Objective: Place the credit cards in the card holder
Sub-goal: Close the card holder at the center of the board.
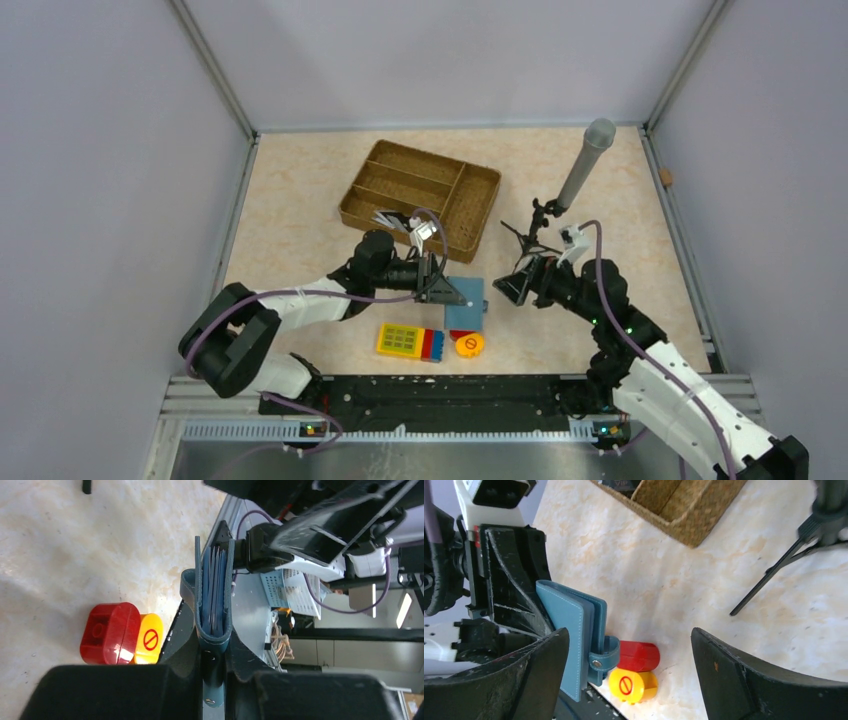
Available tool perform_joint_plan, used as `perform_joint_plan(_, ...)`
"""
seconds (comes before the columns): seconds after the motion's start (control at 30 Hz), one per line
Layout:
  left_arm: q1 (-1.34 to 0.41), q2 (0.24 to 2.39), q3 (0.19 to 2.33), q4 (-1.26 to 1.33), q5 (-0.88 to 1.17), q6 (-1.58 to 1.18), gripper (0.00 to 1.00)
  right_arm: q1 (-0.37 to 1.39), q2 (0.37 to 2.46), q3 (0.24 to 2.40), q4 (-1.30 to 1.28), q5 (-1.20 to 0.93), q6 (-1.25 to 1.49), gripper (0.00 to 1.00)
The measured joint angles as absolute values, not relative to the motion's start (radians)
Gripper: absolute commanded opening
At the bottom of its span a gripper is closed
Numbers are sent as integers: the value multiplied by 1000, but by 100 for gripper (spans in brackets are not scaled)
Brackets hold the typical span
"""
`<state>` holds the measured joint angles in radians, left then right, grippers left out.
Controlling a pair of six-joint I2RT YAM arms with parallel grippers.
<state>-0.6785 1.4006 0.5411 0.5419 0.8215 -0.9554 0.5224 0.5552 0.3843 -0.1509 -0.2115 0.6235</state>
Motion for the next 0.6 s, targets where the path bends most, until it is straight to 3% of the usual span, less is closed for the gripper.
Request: perform_joint_plan(0.6,-677,1417,544,673,879,-968,0,524,601,242,15,-394,752,85)
